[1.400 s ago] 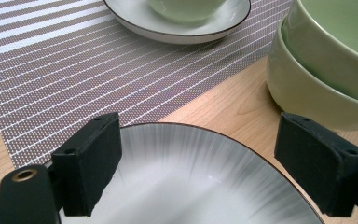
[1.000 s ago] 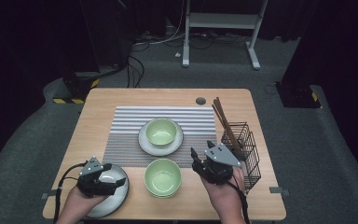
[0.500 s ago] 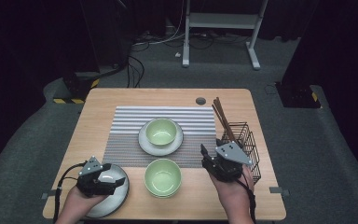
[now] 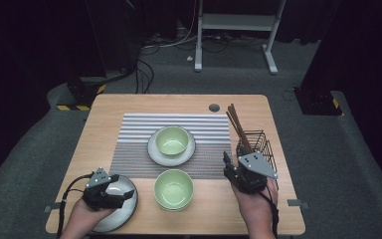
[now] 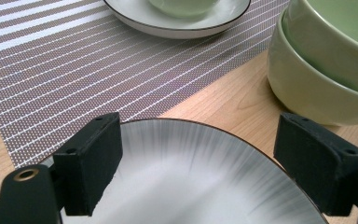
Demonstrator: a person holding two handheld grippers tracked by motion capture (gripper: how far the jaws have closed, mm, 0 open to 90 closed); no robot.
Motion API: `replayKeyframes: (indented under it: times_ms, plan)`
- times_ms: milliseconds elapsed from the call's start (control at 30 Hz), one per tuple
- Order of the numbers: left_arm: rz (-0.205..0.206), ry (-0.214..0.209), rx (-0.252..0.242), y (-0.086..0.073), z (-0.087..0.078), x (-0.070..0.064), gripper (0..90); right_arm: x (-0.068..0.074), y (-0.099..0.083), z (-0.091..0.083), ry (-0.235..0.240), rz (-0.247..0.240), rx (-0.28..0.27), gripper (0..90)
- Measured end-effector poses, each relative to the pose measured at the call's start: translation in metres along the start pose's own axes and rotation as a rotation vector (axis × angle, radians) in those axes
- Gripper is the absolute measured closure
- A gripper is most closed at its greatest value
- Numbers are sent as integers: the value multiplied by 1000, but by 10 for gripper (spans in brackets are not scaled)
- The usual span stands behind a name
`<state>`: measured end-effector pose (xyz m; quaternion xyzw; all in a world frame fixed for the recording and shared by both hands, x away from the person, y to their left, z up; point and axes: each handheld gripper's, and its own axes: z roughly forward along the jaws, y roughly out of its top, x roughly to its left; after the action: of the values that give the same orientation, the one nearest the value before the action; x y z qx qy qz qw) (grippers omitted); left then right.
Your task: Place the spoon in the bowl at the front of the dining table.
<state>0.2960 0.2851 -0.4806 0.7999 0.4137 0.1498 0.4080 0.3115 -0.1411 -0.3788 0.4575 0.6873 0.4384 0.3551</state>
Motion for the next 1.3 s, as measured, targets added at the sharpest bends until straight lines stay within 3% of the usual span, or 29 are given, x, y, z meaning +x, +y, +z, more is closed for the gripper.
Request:
replayKeyframes:
  times_ms: [300,800,1300]
  plan:
    - [1,-4,1,0,1,0,163,-5,6,11,-43,-6,-8,475]
    - [0,-13,-6,-1,-2,0,169,-11,14,38,-100,51,27,491]
    - [5,-29,-6,-1,-1,-2,176,-15,11,48,-134,79,68,604]
